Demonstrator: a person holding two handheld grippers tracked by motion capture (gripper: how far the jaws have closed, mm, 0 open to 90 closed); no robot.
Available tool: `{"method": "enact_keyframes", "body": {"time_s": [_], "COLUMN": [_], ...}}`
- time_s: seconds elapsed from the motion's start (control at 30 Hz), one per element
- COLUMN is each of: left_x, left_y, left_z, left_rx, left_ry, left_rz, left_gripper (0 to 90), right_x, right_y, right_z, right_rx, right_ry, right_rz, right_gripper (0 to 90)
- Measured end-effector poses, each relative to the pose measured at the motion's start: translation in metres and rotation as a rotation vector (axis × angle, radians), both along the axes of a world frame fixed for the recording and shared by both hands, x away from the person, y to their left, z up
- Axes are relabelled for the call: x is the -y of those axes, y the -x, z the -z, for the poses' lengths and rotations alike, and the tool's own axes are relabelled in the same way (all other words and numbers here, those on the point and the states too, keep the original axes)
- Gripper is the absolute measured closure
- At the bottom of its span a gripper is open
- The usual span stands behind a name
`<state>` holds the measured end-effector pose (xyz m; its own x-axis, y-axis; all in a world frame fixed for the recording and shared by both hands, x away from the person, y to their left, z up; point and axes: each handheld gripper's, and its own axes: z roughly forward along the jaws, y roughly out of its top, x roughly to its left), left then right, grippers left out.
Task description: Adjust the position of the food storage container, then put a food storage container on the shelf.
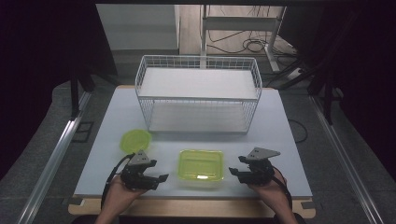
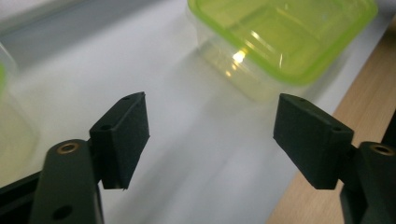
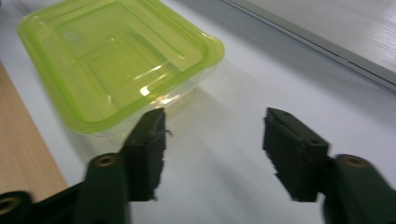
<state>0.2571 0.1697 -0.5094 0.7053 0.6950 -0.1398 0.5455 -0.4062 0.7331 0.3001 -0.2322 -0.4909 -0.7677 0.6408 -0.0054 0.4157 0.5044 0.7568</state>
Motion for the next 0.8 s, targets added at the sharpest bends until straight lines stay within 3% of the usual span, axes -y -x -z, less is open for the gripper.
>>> {"method": "enact_keyframes", "body": {"time_s": [0.13,0.27,0.6,0.8], "left_x": [-0.0009,-0.0011,0.0008,0.004], "left_y": [-0.0033,-0.0034,-0.0044,-0.004], "left_z": [0.0036,0.0053,0.0047,0.0073], "left_rx": [-0.017,-0.016,-0.017,0.026], "left_ry": [0.024,0.004,0.005,-0.008], "left_rz": [-0.005,0.002,-0.001,0.005], "left_gripper": [17.5,17.2,12.5,9.8], "right_x": [0.0011,0.0011,0.0015,-0.001], "right_y": [-0.0023,-0.0031,-0.0041,-0.0028], "right_z": [0.005,0.006,0.0056,0.0041], "right_rx": [0.001,0.002,-0.007,-0.027], "right_ry": [0.003,0.004,-0.006,-0.001], "right_rz": [0.017,0.017,0.017,0.011], "right_gripper": [28.8,27.7,23.1,22.1]}}
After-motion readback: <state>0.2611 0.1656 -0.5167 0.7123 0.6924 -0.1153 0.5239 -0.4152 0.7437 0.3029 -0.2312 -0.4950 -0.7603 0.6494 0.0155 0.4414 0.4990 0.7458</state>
